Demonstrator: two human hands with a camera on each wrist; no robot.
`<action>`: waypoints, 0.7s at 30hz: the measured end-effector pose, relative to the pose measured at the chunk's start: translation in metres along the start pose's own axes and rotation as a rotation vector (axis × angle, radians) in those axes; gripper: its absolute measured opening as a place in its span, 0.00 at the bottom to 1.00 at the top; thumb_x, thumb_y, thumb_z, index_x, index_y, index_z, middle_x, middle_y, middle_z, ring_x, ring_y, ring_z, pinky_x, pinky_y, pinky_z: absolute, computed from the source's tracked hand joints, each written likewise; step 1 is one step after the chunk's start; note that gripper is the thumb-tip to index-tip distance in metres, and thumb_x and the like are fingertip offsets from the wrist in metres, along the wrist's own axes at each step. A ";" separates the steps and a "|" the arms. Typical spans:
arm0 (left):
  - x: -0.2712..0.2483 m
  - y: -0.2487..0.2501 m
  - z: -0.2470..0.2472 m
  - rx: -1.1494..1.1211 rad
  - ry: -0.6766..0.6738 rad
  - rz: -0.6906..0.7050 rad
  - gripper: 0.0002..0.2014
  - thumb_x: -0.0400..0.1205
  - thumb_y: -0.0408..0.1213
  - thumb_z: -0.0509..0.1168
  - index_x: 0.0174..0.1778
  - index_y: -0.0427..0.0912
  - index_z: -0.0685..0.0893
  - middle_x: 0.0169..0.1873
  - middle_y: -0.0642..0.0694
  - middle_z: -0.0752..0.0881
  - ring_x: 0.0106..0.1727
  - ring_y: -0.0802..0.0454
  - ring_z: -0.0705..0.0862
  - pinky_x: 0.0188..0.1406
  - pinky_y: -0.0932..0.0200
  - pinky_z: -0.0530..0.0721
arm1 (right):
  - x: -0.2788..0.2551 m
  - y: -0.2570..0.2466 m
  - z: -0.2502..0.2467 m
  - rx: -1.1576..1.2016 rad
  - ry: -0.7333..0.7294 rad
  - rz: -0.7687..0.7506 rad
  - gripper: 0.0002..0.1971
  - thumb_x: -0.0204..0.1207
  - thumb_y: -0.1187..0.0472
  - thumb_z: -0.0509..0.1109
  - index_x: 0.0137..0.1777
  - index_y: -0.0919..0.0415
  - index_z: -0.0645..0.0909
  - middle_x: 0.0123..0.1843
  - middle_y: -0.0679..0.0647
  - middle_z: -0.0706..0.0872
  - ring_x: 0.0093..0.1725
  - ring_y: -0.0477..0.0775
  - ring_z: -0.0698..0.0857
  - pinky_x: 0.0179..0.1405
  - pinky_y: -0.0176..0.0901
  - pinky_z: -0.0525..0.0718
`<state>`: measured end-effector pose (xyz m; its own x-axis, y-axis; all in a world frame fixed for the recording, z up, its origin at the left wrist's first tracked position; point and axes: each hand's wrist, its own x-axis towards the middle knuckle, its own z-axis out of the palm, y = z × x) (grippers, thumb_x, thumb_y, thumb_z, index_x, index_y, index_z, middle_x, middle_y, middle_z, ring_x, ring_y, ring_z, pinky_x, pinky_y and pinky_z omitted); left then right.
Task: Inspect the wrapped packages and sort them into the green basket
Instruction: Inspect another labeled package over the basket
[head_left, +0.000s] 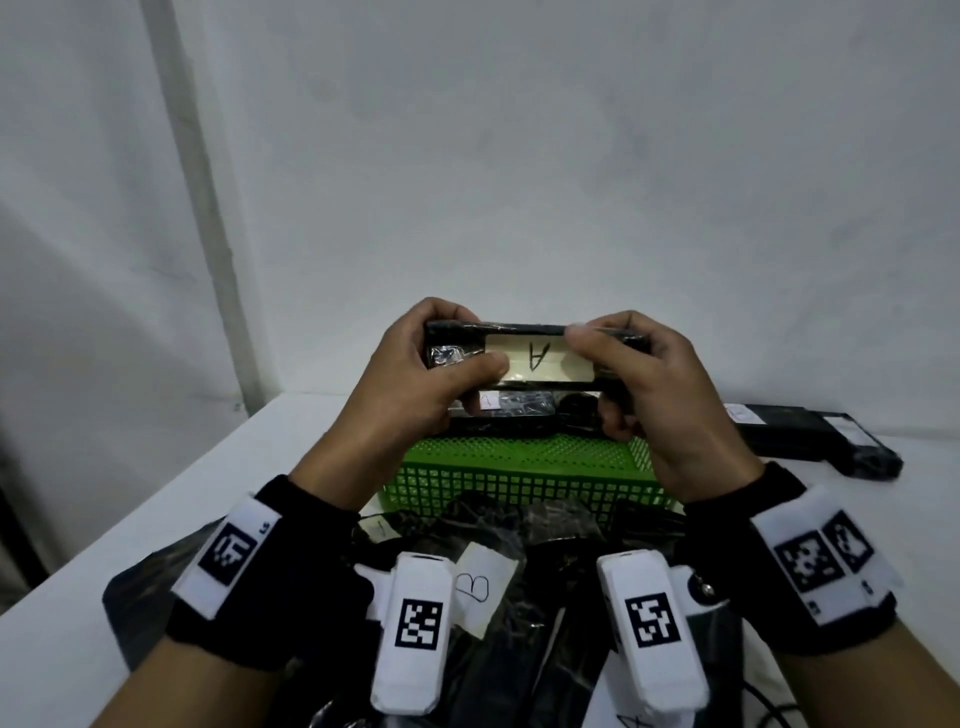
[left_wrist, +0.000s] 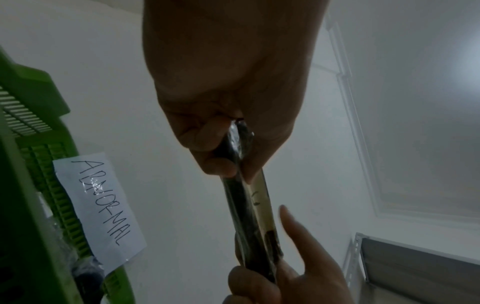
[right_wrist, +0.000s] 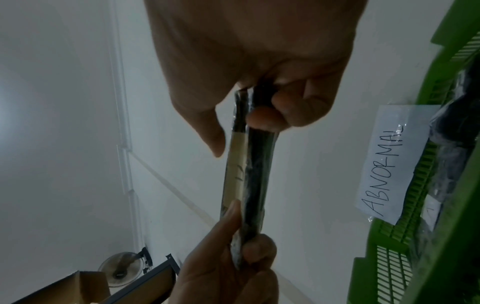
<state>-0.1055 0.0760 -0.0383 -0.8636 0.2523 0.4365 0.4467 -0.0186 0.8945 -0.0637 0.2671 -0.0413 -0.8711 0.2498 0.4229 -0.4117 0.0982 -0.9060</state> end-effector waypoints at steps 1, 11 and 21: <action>0.001 -0.001 0.001 0.009 -0.002 0.009 0.12 0.78 0.34 0.75 0.51 0.46 0.79 0.35 0.52 0.86 0.28 0.54 0.82 0.18 0.65 0.69 | 0.001 -0.001 -0.001 0.027 -0.001 0.018 0.10 0.77 0.51 0.76 0.39 0.53 0.81 0.29 0.46 0.83 0.20 0.50 0.72 0.18 0.35 0.68; 0.002 -0.011 0.014 -0.024 0.079 0.069 0.07 0.82 0.29 0.70 0.42 0.43 0.80 0.30 0.47 0.85 0.29 0.52 0.82 0.25 0.65 0.75 | 0.006 0.007 -0.006 0.002 0.002 -0.053 0.08 0.73 0.62 0.81 0.39 0.58 0.84 0.36 0.51 0.88 0.31 0.47 0.87 0.29 0.38 0.86; 0.003 -0.009 0.012 -0.175 0.024 -0.041 0.07 0.86 0.41 0.65 0.56 0.43 0.79 0.53 0.42 0.85 0.47 0.53 0.89 0.41 0.58 0.87 | 0.008 0.007 -0.013 -0.099 -0.011 -0.228 0.10 0.68 0.57 0.83 0.34 0.47 0.83 0.58 0.46 0.89 0.57 0.46 0.89 0.57 0.49 0.85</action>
<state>-0.1091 0.0884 -0.0465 -0.8868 0.2327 0.3993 0.3651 -0.1771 0.9140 -0.0698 0.2826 -0.0446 -0.7618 0.1996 0.6162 -0.5703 0.2445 -0.7842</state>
